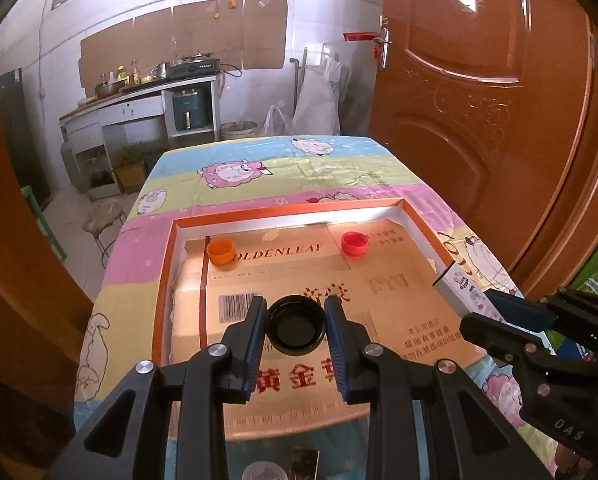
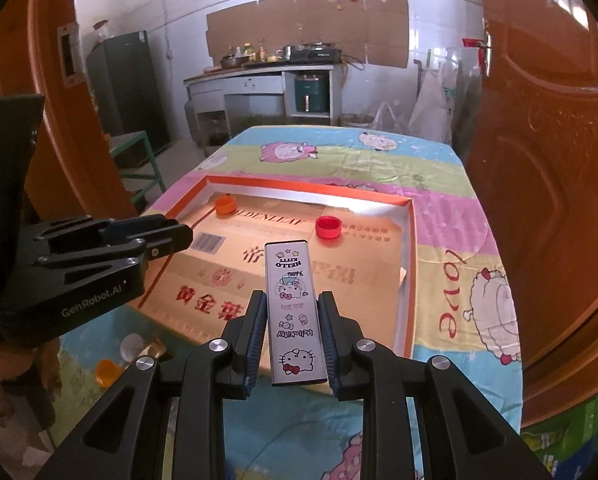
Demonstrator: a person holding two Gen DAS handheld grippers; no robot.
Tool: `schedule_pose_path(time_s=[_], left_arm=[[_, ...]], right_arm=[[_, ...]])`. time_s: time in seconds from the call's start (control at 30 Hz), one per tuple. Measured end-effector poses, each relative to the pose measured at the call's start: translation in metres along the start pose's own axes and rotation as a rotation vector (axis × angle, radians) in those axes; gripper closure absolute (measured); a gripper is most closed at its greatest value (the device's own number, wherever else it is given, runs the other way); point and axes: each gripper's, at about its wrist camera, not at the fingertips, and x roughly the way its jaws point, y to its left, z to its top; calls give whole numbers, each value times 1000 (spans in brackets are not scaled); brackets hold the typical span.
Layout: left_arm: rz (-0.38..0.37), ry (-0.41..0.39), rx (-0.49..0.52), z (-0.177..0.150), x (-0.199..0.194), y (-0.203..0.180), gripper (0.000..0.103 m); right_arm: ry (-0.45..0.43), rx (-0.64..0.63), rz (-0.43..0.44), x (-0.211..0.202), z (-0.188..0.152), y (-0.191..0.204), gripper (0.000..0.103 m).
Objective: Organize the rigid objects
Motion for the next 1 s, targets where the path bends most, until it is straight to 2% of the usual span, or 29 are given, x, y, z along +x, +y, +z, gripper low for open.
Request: schedule_pose_path(time_s=[0.57,1.0], left_arm=[[-11,50,-22,35,47,9,73],[-51,101,-50,62,85,16,73]], right_arm=[[34,64,-43,40,27,-38,76],[93,102,-93,86,51,-64,76]])
